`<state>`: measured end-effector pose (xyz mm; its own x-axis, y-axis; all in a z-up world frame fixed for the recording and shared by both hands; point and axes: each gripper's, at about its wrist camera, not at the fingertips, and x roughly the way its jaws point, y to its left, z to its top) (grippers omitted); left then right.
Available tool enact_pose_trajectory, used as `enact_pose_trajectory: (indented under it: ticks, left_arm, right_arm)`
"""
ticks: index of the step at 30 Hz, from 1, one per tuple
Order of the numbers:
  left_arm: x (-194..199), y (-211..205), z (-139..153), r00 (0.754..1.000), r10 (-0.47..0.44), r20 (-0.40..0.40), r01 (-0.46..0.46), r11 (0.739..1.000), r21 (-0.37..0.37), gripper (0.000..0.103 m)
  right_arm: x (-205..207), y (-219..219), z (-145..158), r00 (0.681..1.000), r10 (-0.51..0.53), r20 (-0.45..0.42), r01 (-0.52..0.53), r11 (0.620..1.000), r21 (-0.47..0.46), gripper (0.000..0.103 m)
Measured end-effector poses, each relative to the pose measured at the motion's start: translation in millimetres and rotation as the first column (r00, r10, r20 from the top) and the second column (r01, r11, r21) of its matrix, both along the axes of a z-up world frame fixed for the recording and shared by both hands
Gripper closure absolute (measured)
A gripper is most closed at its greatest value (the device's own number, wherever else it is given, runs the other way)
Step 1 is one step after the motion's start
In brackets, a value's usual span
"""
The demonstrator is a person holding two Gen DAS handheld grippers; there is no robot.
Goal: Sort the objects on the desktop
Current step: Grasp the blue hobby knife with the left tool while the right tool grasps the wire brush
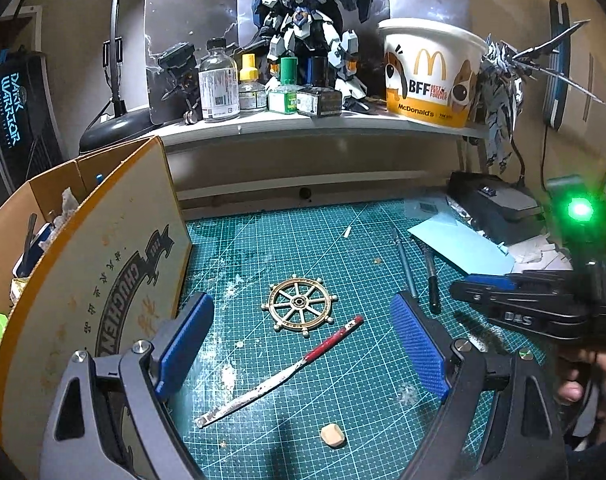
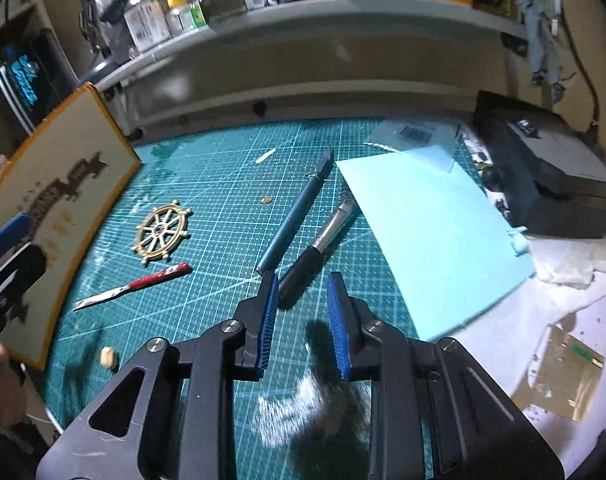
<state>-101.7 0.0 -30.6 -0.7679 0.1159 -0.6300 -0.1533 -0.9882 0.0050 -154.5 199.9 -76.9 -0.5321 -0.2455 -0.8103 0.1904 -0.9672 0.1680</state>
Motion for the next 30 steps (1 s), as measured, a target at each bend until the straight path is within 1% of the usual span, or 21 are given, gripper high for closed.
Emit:
enact_pose_trajectory:
  ticks: [8,9,12,14,17,20,21,25,30]
  left_arm:
    - [-14.0,-3.9,-8.9,1.0,-0.011,0.026,0.011,1.0,0.017,0.012]
    - [-15.5,-2.9,-10.0,1.0,-0.013,0.028,0.013,1.0,0.016,0.012]
    - [-22.5,1.8,-13.6,0.999,-0.022,0.04,0.021,1.0,0.01,0.012]
    - [-27.1,6.0,-15.3,0.999,-0.029,0.044,0.028,0.999,0.014,0.012]
    - [-37.1,18.6,-20.3,0.996,-0.058,0.061,0.057,0.998,0.019,0.012]
    - [-53.0,40.4,-29.1,0.99,-0.113,0.082,0.112,0.994,0.019,0.012]
    - [-58.3,46.6,-32.3,0.988,-0.129,0.09,0.128,0.992,0.013,0.012]
    - [-84.6,77.3,-48.7,0.975,-0.18,0.13,0.186,0.982,-0.036,0.012]
    - [-108.2,108.2,-64.2,0.952,-0.242,0.189,0.256,0.966,-0.05,0.014]
  right_arm:
    - [-24.8,-14.4,-20.4,0.999,-0.003,0.048,0.001,0.999,0.044,0.077]
    - [-24.7,-15.6,-21.4,0.999,0.0,0.036,-0.002,0.998,0.057,0.077]
    - [-24.2,-15.1,-22.7,0.999,0.007,0.032,-0.01,0.996,0.09,0.081]
    - [-20.9,-9.3,-22.2,0.999,-0.004,0.035,0.0,0.993,0.117,0.091]
    - [-14.5,3.9,-20.8,0.999,-0.036,0.041,0.029,0.987,0.161,0.092]
    - [-5.6,22.0,-19.0,0.999,-0.045,0.024,0.042,0.99,0.132,0.092]
    - [-3.4,27.7,-17.3,0.999,-0.048,0.019,0.046,0.993,0.106,0.092]
    - [7.9,46.5,-6.1,0.999,-0.049,-0.004,0.049,0.998,0.033,0.092]
    - [14.6,63.2,10.0,0.998,-0.043,-0.035,0.043,0.999,-0.018,0.092]
